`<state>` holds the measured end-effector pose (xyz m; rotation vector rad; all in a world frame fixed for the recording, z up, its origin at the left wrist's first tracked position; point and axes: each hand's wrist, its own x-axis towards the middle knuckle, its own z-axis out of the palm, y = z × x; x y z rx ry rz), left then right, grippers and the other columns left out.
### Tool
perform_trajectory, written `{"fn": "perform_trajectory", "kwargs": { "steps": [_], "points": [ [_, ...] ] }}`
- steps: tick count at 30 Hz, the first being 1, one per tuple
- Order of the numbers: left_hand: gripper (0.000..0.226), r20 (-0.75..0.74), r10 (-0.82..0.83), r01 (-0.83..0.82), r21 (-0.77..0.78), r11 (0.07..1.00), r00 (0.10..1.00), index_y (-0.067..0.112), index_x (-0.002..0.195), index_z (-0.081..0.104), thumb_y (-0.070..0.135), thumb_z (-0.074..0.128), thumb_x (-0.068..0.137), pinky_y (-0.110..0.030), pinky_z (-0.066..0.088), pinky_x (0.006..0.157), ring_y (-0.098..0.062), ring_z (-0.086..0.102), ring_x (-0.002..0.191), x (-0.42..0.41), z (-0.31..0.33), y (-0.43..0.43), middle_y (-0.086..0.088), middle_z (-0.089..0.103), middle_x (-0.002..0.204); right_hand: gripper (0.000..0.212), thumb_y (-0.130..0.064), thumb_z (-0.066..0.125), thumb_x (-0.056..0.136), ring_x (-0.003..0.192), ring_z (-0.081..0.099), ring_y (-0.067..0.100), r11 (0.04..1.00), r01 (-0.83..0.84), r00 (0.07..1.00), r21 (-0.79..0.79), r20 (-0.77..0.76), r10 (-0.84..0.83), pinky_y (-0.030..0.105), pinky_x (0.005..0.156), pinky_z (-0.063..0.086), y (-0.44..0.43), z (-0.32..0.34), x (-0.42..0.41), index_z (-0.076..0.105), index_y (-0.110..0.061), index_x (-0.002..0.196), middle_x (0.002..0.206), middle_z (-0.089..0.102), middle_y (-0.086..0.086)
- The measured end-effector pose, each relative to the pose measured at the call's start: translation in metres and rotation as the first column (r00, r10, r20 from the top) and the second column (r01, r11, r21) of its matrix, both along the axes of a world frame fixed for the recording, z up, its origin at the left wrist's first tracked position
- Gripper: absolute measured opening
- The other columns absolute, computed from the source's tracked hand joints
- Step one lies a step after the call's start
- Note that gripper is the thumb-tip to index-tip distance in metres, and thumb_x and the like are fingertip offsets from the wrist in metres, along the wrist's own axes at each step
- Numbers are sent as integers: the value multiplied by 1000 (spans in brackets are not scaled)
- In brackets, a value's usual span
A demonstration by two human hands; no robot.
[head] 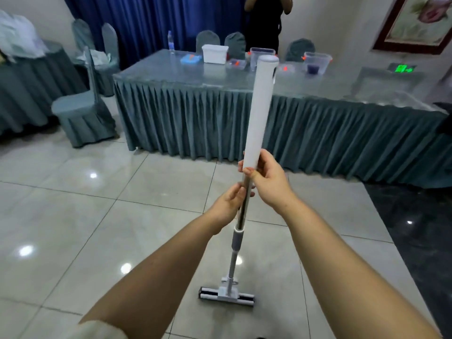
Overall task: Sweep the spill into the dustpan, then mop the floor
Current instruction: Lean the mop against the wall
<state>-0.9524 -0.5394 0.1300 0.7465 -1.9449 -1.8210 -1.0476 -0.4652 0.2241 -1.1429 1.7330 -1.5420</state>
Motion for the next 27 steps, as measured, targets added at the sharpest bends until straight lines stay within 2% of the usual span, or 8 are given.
{"fn": "perform_trajectory", "kwargs": {
  "steps": [3,6,9,11,14,18,21,27],
  "points": [
    [40,-12,222,-223,-8,975,975,25,108,60,53,34,98,-34,47,93,-14,61,100,-26,-10,-14,1,67,100,36,-1,55,94,111,61,16,998,-70,998,-2,6,70,23,95,49,-29,-4,-24,50,-14,127,118,65,5],
    [44,-23,399,-399,-19,917,917,22,97,60,57,33,97,-36,49,89,-11,62,85,-40,-11,-20,-2,65,88,35,-4,57,93,112,61,21,982,-185,983,29,17,185,39,100,48,-56,1,-38,50,-22,122,115,65,5],
    [50,-39,533,-534,-22,845,845,19,97,59,59,30,96,-30,48,83,-5,62,80,-35,-6,-21,0,64,85,35,-2,61,89,111,61,25,940,-337,942,50,30,336,47,101,47,-76,7,-39,52,-20,118,113,65,6],
    [48,-56,615,-616,-3,788,787,19,98,58,58,31,94,-29,48,83,-7,64,84,-21,3,-19,-2,64,88,36,-2,62,89,112,61,24,881,-472,881,35,45,470,43,101,48,-86,15,-30,53,-20,119,115,64,7],
    [46,-66,724,-726,-16,688,687,22,102,58,59,33,91,-28,48,82,-9,64,88,13,21,-6,-1,65,90,33,1,57,92,103,66,21,734,-679,732,4,81,677,31,92,54,-91,36,-4,52,-26,110,103,66,2],
    [54,-103,851,-857,-97,506,514,22,109,55,66,32,87,-30,50,79,-13,66,88,64,45,30,-4,65,89,31,1,54,94,94,69,21,481,-877,479,-16,66,876,38,88,57,-84,60,47,53,-16,120,100,68,4],
    [54,-128,938,-939,-166,300,322,29,99,53,75,30,84,-37,53,80,-21,65,87,99,59,72,-3,65,84,35,4,51,95,88,68,21,298,-953,294,-64,53,954,35,85,58,-61,74,94,50,-11,126,98,67,7],
    [57,-127,992,-982,-184,-49,-26,25,102,54,73,33,80,-48,55,85,-26,67,89,179,81,181,-4,68,85,39,4,49,96,89,67,21,-17,-991,-21,-132,30,999,37,86,57,28,94,194,50,-23,124,100,68,4]
  ]
}}
